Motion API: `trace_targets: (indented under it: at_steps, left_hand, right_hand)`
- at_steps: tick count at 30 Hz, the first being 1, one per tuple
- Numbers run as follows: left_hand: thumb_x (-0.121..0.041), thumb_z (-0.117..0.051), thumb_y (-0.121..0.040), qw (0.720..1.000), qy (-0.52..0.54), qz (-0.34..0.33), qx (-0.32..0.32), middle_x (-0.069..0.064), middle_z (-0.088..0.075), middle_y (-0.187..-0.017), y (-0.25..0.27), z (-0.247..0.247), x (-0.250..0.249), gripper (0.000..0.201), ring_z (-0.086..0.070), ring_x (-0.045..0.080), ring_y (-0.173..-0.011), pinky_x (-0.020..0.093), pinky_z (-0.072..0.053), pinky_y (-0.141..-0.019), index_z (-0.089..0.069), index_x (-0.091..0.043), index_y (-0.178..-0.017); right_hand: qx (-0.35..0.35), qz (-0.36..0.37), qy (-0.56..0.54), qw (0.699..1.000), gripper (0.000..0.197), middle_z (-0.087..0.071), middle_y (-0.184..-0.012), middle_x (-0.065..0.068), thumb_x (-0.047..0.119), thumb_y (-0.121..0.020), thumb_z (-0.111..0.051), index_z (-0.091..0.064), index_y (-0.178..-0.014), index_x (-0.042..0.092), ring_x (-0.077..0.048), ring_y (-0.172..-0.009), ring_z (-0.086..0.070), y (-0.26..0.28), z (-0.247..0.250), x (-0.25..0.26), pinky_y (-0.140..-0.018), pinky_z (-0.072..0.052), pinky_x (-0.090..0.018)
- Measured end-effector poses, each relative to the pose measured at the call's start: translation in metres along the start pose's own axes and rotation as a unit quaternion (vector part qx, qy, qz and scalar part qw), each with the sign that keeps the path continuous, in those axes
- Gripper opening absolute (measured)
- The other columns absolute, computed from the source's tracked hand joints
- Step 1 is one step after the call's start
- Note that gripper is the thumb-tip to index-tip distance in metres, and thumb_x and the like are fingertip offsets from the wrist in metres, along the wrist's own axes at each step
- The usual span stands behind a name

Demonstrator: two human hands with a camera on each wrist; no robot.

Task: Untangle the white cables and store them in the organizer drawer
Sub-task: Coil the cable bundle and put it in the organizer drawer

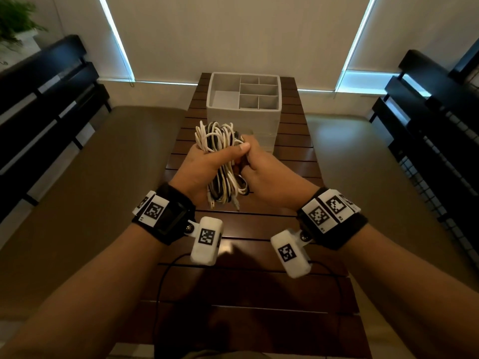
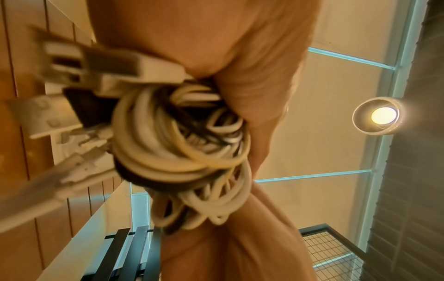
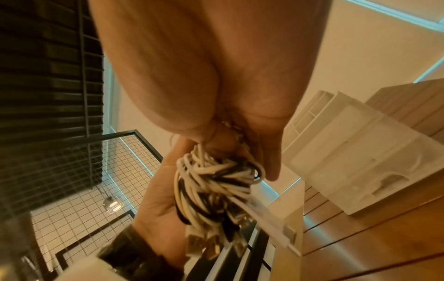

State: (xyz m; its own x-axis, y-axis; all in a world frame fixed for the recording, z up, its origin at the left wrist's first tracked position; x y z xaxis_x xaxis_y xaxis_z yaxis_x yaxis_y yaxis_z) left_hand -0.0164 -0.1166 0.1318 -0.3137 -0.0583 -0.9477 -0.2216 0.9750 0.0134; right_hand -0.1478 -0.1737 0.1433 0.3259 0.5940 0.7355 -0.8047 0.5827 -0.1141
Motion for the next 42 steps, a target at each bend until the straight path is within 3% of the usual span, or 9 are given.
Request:
trace_targets:
  at_steps: [3, 7, 10, 13, 20, 28, 32, 36, 42]
  left_hand:
    - [-0.008, -0.073, -0.093, 1.0, -0.014, -0.016, -0.011, 0.012, -0.077, -0.097, 0.001, -0.004, -0.005, 0.012, -0.076, 0.03, -0.096, 0.041, -0.061, -0.082, -0.075, -0.01, -0.105]
    - [-0.011, -0.075, -0.093, 0.998, -0.046, -0.025, -0.024, 0.016, -0.077, -0.107, 0.0, -0.001, -0.007, 0.017, -0.074, 0.034, -0.108, 0.048, -0.06, -0.094, -0.074, -0.008, -0.11]
    - [-0.012, -0.076, -0.093, 0.999, -0.029, -0.008, -0.033, 0.022, -0.074, -0.115, -0.004, 0.001, -0.002, 0.029, -0.072, 0.037, -0.112, 0.053, -0.058, -0.099, -0.07, 0.0, -0.12]
    - [-0.009, -0.075, -0.094, 0.999, -0.025, 0.003, -0.04, 0.025, -0.072, -0.12, -0.005, 0.005, 0.004, 0.035, -0.071, 0.037, -0.115, 0.053, -0.057, -0.1, -0.067, 0.004, -0.125]
    - [0.0, -0.073, -0.091, 0.999, -0.008, 0.02, -0.027, 0.023, -0.073, -0.106, 0.002, 0.013, 0.011, 0.019, -0.073, 0.039, -0.1, 0.05, -0.062, -0.087, -0.071, -0.002, -0.11]
    - [-0.01, -0.078, -0.09, 0.999, 0.022, 0.024, -0.038, 0.04, -0.063, -0.119, -0.001, 0.013, 0.004, 0.044, -0.067, 0.051, -0.105, 0.058, -0.059, -0.089, -0.061, 0.011, -0.126]
    - [-0.002, -0.073, -0.09, 0.998, 0.015, 0.041, -0.049, 0.019, -0.065, -0.084, 0.003, 0.023, 0.006, 0.021, -0.067, 0.033, -0.076, 0.044, -0.061, -0.069, -0.065, 0.0, -0.11]
    - [0.006, -0.072, -0.088, 0.997, -0.072, 0.024, 0.018, 0.014, -0.069, -0.085, 0.004, -0.001, 0.014, 0.015, -0.068, 0.028, -0.078, 0.041, -0.06, -0.076, -0.072, -0.007, -0.093]
    - [0.009, -0.074, -0.084, 0.987, -0.143, 0.031, 0.065, 0.016, -0.076, -0.111, 0.002, -0.02, 0.019, 0.032, -0.073, 0.03, -0.106, 0.04, -0.059, -0.094, -0.072, -0.005, -0.113]
  right_hand:
    - [0.001, 0.003, -0.051, 0.999, 0.058, -0.066, -0.113, -0.017, 0.01, -0.096, -0.044, -0.032, -0.153, 0.018, -0.036, -0.096, -0.067, -0.001, 0.002, 0.002, -0.084, -0.056, -0.058]
    - [0.018, -0.007, -0.05, 0.999, 0.071, -0.046, -0.159, -0.008, 0.007, -0.103, -0.043, -0.013, -0.166, 0.022, -0.022, -0.142, -0.05, 0.002, 0.006, 0.001, -0.119, -0.042, -0.044]
    - [0.038, -0.022, -0.009, 0.999, 0.078, -0.026, -0.17, -0.013, 0.006, -0.106, -0.04, 0.007, -0.166, 0.021, -0.031, -0.148, -0.041, 0.001, 0.003, 0.0, -0.122, -0.035, -0.047]
    - [0.072, -0.032, 0.059, 0.995, 0.083, 0.015, -0.173, -0.004, 0.005, -0.106, -0.04, 0.019, -0.163, 0.017, -0.019, -0.156, 0.017, -0.004, -0.006, -0.004, -0.131, 0.002, -0.042]
    - [0.102, 0.005, 0.243, 0.965, 0.085, 0.029, -0.17, 0.0, 0.044, -0.108, -0.044, 0.016, -0.164, 0.023, -0.027, -0.158, 0.022, 0.0, -0.004, -0.014, -0.127, 0.001, -0.051]
    - [0.168, -0.001, -0.07, 0.983, 0.102, 0.0, -0.174, 0.01, 0.027, -0.097, -0.068, 0.008, -0.165, 0.034, -0.007, -0.158, -0.014, -0.001, 0.021, -0.015, -0.129, -0.025, -0.04]
    - [-0.071, -0.045, -0.326, 0.942, 0.09, -0.038, -0.165, -0.001, 0.032, -0.09, -0.064, -0.017, -0.166, 0.029, -0.018, -0.143, -0.05, -0.013, 0.05, -0.02, -0.115, -0.047, -0.042]
    - [-0.052, -0.065, -0.319, 0.944, 0.057, -0.072, -0.131, -0.003, 0.056, -0.102, -0.048, -0.056, -0.145, 0.021, -0.018, -0.119, -0.069, -0.031, 0.03, 0.0, -0.108, -0.05, -0.047]
    - [-0.032, -0.055, -0.33, 0.942, 0.064, -0.075, -0.096, -0.029, 0.051, -0.106, -0.049, -0.077, -0.102, -0.007, -0.036, -0.086, -0.07, -0.034, 0.013, 0.019, -0.093, -0.059, -0.043]
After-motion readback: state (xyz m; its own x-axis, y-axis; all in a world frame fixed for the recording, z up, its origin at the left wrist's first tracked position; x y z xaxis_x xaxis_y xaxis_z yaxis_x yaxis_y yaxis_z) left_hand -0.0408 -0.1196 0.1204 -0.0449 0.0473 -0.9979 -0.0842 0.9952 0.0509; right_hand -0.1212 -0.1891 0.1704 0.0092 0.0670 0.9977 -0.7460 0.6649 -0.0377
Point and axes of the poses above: each hand's wrist, its own y-axis away from the middle knuckle, its own z-axis out of the back of the hand, x = y × z, the point moved 3 cm from there along -y, towards the middle knuckle
